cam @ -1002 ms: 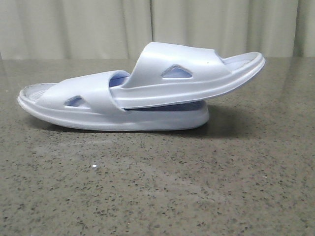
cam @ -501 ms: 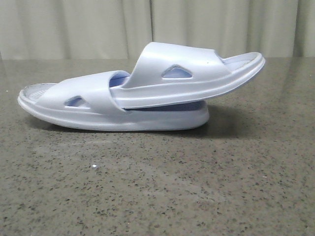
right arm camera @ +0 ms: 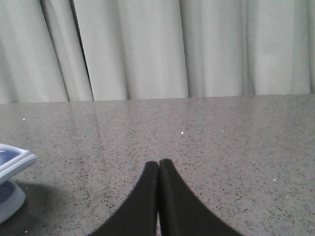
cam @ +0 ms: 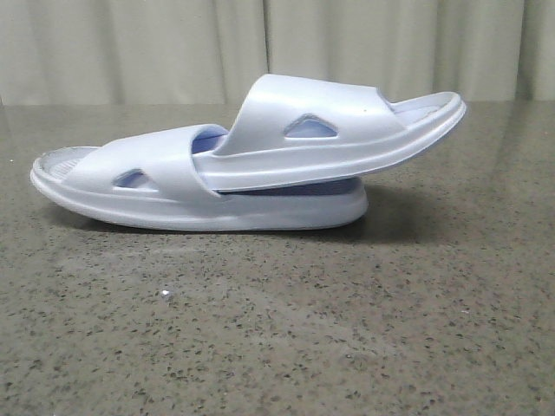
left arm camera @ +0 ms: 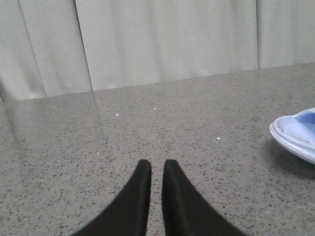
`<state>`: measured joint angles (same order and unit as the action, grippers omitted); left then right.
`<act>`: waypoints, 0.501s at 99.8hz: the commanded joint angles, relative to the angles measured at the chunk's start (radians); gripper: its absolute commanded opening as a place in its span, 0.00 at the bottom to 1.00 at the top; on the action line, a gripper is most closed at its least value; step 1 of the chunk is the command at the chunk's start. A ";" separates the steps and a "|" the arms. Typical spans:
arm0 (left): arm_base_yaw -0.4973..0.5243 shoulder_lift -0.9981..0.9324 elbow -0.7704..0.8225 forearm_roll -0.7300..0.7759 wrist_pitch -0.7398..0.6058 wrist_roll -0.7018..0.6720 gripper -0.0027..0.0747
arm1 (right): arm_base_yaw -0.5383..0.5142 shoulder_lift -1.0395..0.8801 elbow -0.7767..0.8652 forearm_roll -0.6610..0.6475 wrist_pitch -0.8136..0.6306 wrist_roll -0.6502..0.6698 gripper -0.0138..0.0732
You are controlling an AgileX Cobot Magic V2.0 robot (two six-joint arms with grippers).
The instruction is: Insert blue slippers together front up
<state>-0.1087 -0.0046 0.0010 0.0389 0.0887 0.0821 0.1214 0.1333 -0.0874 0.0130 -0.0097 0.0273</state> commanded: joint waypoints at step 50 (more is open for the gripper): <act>0.006 -0.029 0.011 0.001 -0.078 -0.011 0.06 | -0.009 -0.165 0.118 -0.049 -0.069 0.028 0.04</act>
<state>-0.1087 -0.0046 0.0010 0.0389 0.0887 0.0821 0.1214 -0.0089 0.0089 -0.0225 -0.0101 0.0422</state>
